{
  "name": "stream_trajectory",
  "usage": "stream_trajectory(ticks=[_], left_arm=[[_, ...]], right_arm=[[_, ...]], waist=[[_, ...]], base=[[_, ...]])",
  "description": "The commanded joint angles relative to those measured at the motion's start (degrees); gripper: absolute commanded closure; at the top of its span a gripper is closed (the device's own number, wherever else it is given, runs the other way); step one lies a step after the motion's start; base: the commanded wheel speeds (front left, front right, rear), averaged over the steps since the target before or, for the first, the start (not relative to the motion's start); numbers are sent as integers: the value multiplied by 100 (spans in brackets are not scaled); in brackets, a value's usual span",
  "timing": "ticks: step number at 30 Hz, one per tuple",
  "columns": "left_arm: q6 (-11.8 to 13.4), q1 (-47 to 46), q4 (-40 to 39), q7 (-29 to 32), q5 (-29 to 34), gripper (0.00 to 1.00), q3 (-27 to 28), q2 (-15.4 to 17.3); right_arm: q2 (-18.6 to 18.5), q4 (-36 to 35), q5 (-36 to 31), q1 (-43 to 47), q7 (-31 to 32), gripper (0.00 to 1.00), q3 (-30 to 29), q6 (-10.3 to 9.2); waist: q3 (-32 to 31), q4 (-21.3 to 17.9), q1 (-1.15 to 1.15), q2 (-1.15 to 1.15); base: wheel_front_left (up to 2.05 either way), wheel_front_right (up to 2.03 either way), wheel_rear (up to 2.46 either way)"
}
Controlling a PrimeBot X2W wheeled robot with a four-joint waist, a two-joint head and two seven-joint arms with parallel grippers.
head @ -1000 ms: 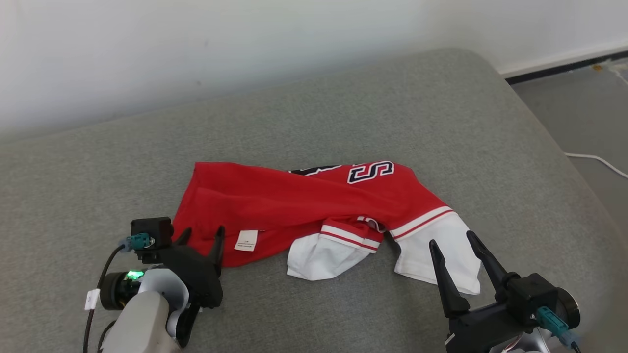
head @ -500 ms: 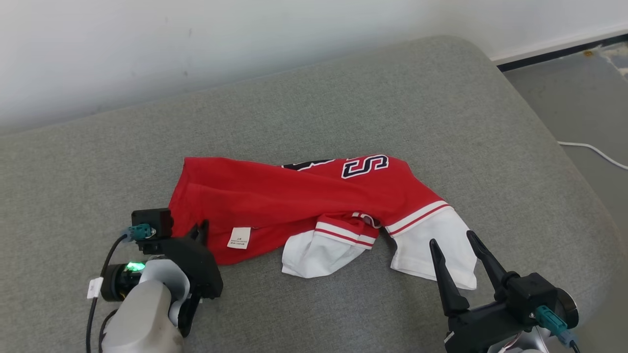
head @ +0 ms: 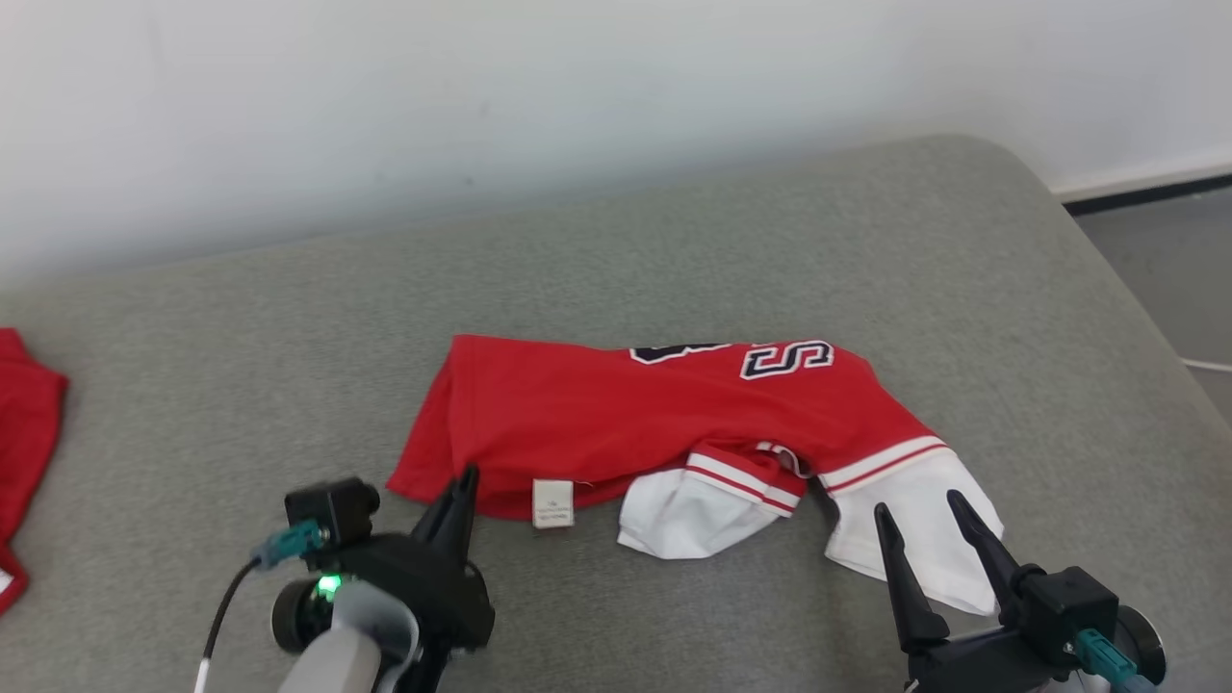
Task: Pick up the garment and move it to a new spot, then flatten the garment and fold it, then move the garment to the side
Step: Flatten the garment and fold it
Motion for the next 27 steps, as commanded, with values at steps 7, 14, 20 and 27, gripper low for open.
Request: stream_trajectory(ticks=[7,14,20,27], left_arm=[[268,1266,-1470,322,-182,100,112,501],[813,2128,-2316,573,-74,100,250,877],[1105,2436,-2430,563,66,100,192,898],[1124,2362,-2168,62,204,0,219,868]], right_arm=[[-9,-69,-25,225,45,0,-93,-15],[7,-91,-19,212,85,0,-7,-15],[-13,-89,4,164,90,0,33,-15],[-9,-98,-9,148,77,0,-113,-15]], waist=[[-397,704,1,0],[-458,884,1,0],[-439,873,1,0],[-421,799,1,0]], base=[[0,0,0],[0,0,0],[0,0,0],[0,0,0]])
